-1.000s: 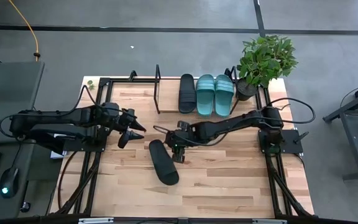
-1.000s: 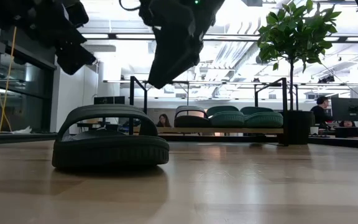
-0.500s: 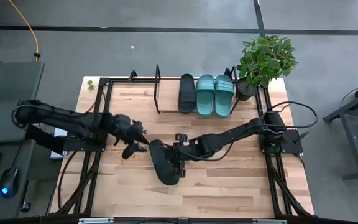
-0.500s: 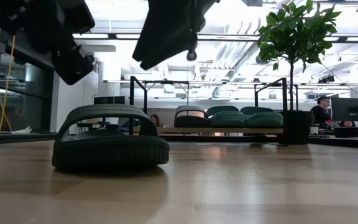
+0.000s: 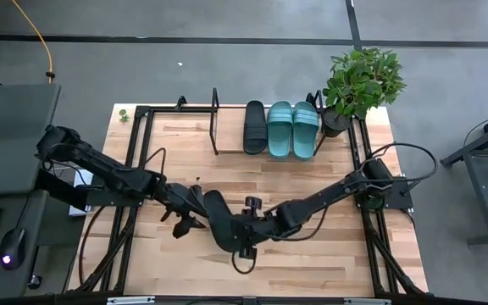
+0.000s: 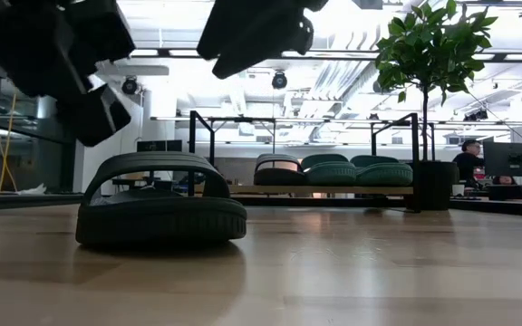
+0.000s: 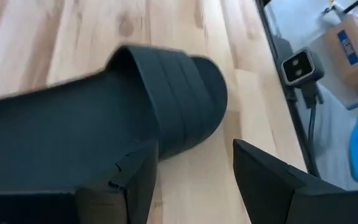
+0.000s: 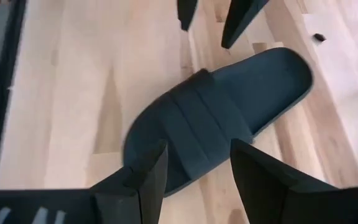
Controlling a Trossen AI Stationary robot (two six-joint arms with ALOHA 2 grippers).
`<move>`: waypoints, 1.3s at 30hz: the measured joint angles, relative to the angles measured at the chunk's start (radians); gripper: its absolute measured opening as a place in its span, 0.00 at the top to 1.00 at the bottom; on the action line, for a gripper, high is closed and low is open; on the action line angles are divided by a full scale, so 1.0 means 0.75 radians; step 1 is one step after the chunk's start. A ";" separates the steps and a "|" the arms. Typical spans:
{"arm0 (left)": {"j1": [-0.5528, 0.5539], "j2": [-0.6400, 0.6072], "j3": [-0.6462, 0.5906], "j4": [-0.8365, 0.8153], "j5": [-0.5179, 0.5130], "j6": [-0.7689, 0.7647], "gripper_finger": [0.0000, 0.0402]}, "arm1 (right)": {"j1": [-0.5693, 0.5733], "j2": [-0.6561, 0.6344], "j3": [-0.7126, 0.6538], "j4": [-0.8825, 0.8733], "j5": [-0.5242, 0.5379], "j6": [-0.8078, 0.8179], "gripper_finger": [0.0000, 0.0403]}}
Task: Pick and place slides into the shelf
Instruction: Put the black slide on the shelf
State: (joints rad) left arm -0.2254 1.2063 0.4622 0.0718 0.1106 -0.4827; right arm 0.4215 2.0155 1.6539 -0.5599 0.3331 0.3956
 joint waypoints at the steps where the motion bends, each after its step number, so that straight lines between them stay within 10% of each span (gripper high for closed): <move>1: -0.013 0.017 0.000 0.006 -0.007 -0.006 0.52 | 0.010 0.000 0.000 0.005 0.001 0.010 0.59; 39: -0.066 0.250 0.001 0.219 -0.173 -0.062 0.52 | 0.043 0.122 0.001 0.156 -0.169 0.045 0.59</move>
State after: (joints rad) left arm -0.2752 1.3938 0.4625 0.2359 -0.0193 -0.5289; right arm 0.4534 2.1071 1.6543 -0.4431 0.2062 0.4290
